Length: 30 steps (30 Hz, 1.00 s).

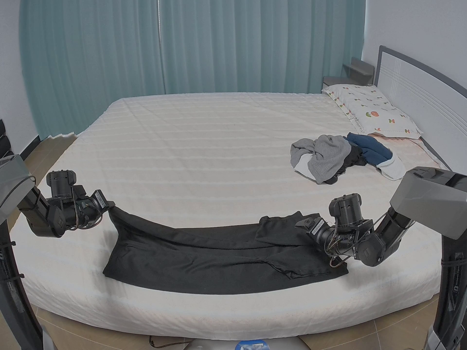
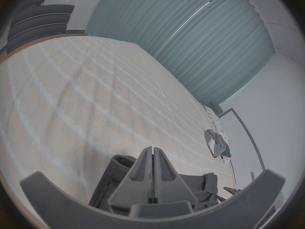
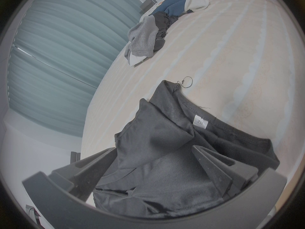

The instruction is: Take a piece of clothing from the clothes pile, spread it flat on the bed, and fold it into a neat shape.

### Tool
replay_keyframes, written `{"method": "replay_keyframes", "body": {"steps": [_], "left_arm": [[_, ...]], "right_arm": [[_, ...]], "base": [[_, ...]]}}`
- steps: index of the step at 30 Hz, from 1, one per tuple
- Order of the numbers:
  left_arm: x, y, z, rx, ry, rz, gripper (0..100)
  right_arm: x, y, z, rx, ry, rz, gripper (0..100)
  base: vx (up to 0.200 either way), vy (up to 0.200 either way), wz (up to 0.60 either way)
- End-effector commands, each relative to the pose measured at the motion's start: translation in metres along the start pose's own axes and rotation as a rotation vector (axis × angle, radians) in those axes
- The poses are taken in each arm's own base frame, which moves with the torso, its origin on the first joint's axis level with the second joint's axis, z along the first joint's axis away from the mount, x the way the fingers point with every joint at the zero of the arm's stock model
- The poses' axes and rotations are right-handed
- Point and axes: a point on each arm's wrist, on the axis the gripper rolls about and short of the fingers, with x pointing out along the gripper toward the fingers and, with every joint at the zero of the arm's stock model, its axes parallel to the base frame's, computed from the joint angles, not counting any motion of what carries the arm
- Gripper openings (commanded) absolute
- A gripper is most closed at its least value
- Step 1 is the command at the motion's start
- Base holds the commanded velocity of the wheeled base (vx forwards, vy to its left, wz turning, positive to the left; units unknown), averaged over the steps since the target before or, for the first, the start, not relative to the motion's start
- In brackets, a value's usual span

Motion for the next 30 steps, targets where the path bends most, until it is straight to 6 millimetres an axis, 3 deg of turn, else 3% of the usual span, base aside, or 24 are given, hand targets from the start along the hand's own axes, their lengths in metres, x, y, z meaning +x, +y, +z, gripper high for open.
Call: {"method": "replay_keyframes", "body": {"steps": [1,10,11,22,30], "left_arm": [[0.000,0.000,0.000,-0.001,-0.001,0.000,0],[0.000,0.000,0.000,0.002,0.000,-0.001,0],[0.000,0.000,0.000,0.002,0.000,-0.001,0],[0.000,0.000,0.001,0.002,-0.007,0.006,0],[-0.001,-0.002,0.002,0.005,-0.014,0.005,0]], "right_arm": [[0.015,-0.009,-0.004,0.003,0.003,-0.031,100],[0.023,-0.001,0.002,0.044,-0.050,-0.012,100],[0.023,-0.001,0.002,0.044,-0.051,-0.011,0],[0.021,0.000,0.004,0.039,-0.052,-0.015,0],[0.025,0.015,0.024,0.054,-0.073,-0.012,0]], "base": [[0.000,0.000,0.00],[0.000,0.000,0.00],[0.000,0.000,0.00],[0.000,0.000,0.00],[0.000,0.000,0.00]]}}
